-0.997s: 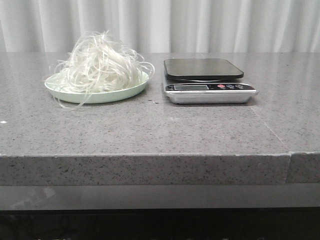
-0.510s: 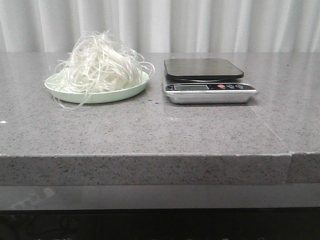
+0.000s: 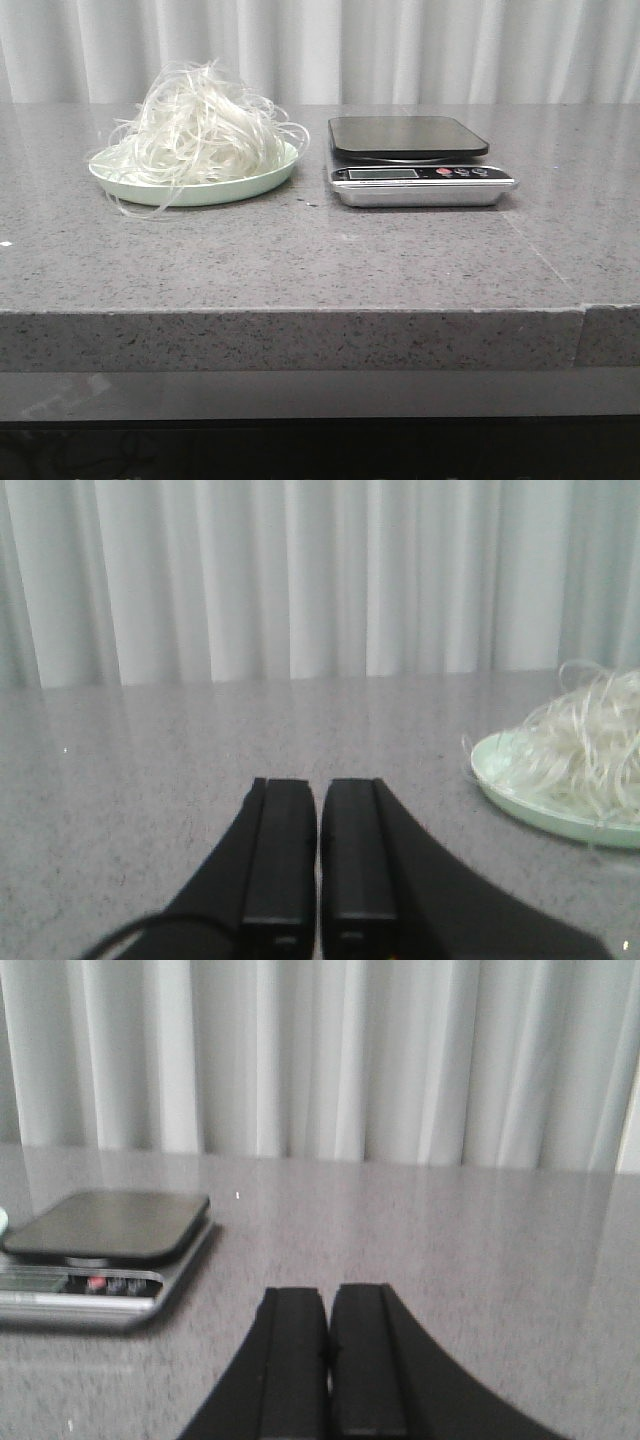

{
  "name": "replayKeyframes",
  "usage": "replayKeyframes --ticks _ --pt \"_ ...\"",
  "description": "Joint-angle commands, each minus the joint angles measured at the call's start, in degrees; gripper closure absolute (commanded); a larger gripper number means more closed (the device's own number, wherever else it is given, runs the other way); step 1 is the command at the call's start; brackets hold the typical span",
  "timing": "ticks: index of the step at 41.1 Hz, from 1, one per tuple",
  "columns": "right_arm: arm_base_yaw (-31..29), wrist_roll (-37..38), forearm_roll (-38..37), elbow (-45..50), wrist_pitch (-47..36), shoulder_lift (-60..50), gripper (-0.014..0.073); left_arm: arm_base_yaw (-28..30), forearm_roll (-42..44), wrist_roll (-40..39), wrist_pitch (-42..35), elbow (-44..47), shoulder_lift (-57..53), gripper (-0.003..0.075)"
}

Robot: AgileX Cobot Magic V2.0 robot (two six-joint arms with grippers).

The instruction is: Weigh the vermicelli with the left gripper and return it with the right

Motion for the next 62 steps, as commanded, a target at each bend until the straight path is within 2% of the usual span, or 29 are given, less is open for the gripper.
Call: replayKeyframes --ticks 1,8,15,21,34,41,51,55,57,59,62 --pt "0.0 0.0 0.2 -7.5 0.3 -0.3 0.0431 0.1 -0.7 -0.1 -0.6 -8.7 0.1 0.0575" --pt "0.0 0.0 0.2 -20.1 10.4 4.1 0.0431 0.1 -0.7 -0.1 8.8 -23.2 6.4 0.0575" --pt "0.0 0.0 0.2 -33.2 24.3 13.2 0.0431 0.1 -0.7 -0.1 17.3 -35.9 16.4 0.0575" --pt "0.0 0.0 0.2 -40.9 32.9 21.5 0.0431 0.1 -0.7 -0.1 20.7 -41.1 24.5 0.0575" --pt "0.0 0.0 0.2 -43.6 35.7 34.6 0.0431 0.1 -0.7 -0.1 25.5 -41.3 35.3 0.0575" --pt "0.0 0.0 0.2 -43.6 35.6 37.2 0.0431 0.1 -0.7 -0.1 29.6 -41.3 38.0 0.0575" --pt "0.0 0.0 0.2 -43.5 35.8 38.0 0.0428 0.1 -1.0 -0.1 30.1 -41.3 40.4 0.0575" --pt "0.0 0.0 0.2 -43.5 35.8 38.0 0.0375 0.1 -1.1 -0.1 30.2 -41.3 40.7 0.0573" --pt "0.0 0.0 0.2 -43.5 35.8 38.0 0.0302 0.1 -1.2 -0.1 30.1 -41.3 40.8 0.0556" --pt "0.0 0.0 0.2 -43.5 35.8 38.0 0.0237 0.1 -1.3 -0.1 30.1 -41.3 40.8 0.0523" --pt "0.0 0.0 0.2 -43.5 35.8 38.0 0.0126 0.1 -1.4 -0.1 29.9 -41.3 40.8 0.0411"
